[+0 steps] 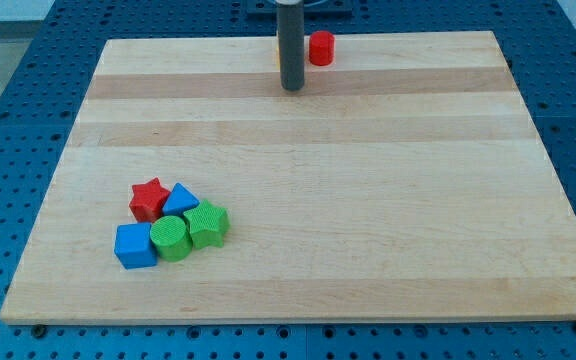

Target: Nudge the red circle down bit

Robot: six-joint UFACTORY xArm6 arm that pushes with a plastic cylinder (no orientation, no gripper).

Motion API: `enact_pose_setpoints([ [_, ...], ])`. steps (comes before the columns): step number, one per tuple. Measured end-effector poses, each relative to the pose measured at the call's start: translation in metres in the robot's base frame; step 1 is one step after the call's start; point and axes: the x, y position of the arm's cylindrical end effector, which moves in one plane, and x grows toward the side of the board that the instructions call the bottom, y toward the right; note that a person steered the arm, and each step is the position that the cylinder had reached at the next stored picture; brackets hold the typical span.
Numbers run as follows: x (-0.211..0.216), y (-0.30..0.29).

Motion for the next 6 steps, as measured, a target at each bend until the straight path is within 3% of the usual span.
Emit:
enact_pose_setpoints([
  [2, 0.018, 0.103],
  [3, -0.02, 0.147],
  [5, -0.122, 0.168],
  [6, -0.122, 0.168],
])
